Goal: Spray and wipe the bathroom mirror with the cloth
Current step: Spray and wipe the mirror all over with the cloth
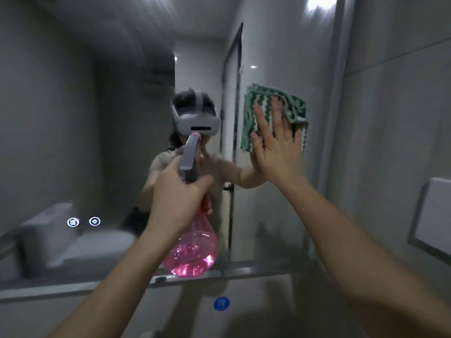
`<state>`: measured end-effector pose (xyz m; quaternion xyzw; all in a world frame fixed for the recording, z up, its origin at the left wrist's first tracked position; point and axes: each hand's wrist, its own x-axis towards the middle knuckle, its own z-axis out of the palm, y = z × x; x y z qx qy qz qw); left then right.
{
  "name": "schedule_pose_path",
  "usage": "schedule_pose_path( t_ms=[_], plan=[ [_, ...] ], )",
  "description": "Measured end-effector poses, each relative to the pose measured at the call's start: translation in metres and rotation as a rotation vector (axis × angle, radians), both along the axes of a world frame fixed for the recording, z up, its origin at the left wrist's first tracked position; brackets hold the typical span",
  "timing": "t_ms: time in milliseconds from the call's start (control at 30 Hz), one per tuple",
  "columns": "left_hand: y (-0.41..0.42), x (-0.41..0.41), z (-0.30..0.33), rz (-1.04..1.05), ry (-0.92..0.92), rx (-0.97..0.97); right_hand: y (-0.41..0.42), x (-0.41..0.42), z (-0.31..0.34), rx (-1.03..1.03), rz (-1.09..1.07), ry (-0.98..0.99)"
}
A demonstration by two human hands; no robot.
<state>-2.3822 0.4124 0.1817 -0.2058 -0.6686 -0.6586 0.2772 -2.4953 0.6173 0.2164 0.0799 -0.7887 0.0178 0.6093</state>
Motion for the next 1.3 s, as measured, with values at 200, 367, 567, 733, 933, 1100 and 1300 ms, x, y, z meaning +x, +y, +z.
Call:
schedule_pose_path(
  t_ms=[200,367,567,733,933,1100,1300],
  plan=[
    [0.041,-0.014,0.017,-0.003,0.012,-0.045,0.055,0.003,-0.014,-0.162,0.009,-0.035],
    [0.037,-0.025,0.034,-0.050,-0.008,-0.092,0.048,0.005,-0.014,-0.201,0.018,-0.051],
    [-0.012,-0.031,0.049,0.083,0.088,-0.300,0.008,0.008,0.011,-0.217,0.047,-0.126],
    [-0.069,-0.020,0.067,0.160,0.100,-0.292,-0.083,0.006,0.059,-0.074,0.086,-0.092],
    [-0.118,-0.006,0.081,0.194,0.123,-0.101,-0.204,0.000,0.076,0.124,0.118,-0.060],
    [-0.153,0.011,0.089,0.193,0.105,-0.035,-0.264,0.006,0.068,0.246,0.092,-0.009],
    [-0.174,0.006,0.101,0.266,0.054,-0.036,-0.239,0.005,0.093,0.452,0.060,-0.014]
  ],
)
